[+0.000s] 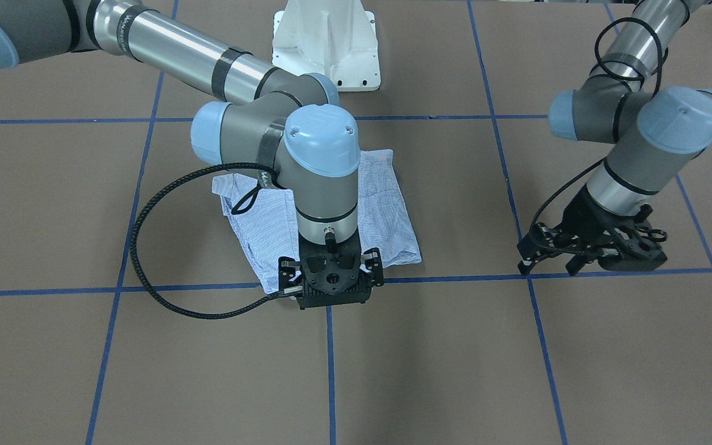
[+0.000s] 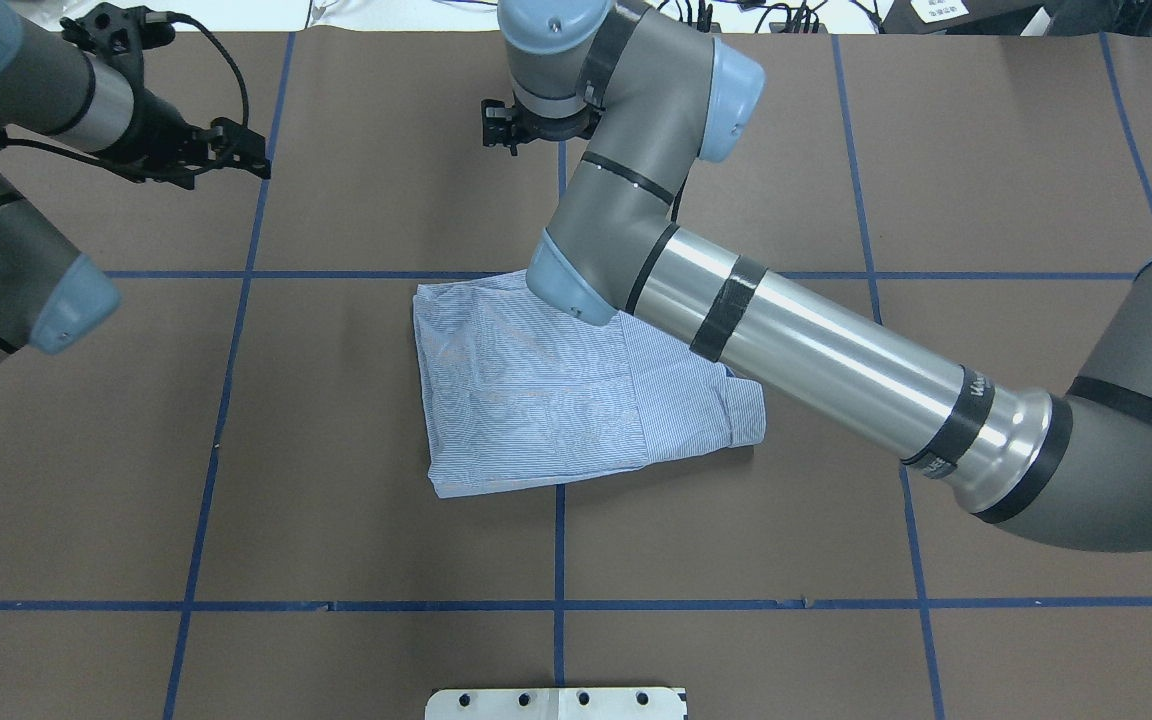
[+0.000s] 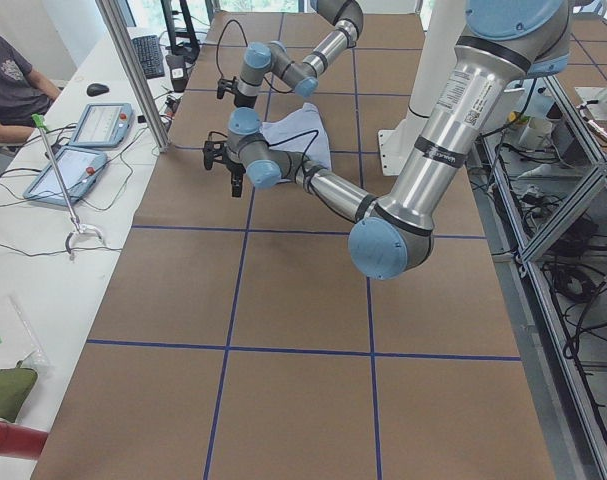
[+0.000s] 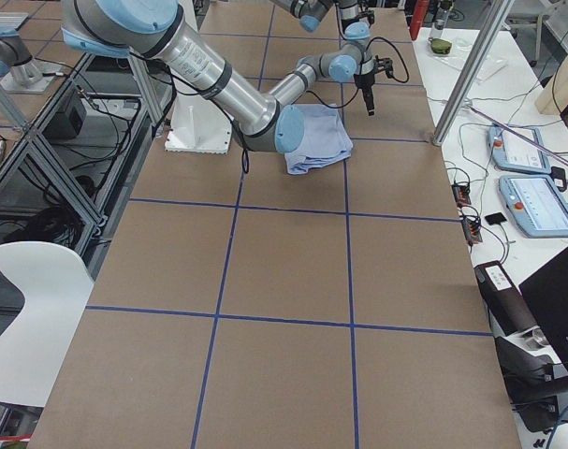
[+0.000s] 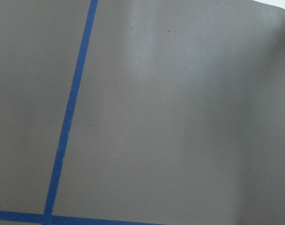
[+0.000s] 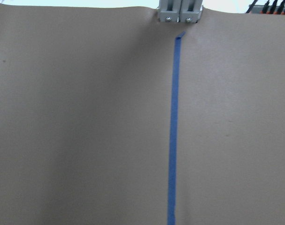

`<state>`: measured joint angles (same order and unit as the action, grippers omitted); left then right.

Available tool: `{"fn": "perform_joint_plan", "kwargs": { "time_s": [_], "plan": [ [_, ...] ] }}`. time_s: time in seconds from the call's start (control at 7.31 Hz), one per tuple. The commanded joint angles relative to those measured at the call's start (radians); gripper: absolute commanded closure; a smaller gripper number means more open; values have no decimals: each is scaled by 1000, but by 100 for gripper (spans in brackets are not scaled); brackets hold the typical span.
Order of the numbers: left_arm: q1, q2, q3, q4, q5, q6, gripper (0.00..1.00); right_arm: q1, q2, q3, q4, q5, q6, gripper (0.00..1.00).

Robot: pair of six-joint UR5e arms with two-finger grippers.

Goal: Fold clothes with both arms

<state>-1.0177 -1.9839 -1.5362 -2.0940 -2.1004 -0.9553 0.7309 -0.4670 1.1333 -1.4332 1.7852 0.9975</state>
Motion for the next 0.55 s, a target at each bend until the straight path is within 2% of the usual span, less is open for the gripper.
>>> {"fn": "perform_joint_plan", "kwargs": {
  "time_s": [0.0,0.14,0.27,0.41],
  "plan": [
    [-135,118,-15,-9,-44,274,0,56,-22,83,-82,62,-57,0],
    [-216,190,-27,-11,-50,456,0,118,-59,139,-136,148,-74,0],
    [-317,261,-27,-6,-96,653,0,193,-137,277,-235,219,-185,0],
    [-397,301,-24,3,-119,800,0,270,-266,454,-342,271,-342,0]
  ]
}}
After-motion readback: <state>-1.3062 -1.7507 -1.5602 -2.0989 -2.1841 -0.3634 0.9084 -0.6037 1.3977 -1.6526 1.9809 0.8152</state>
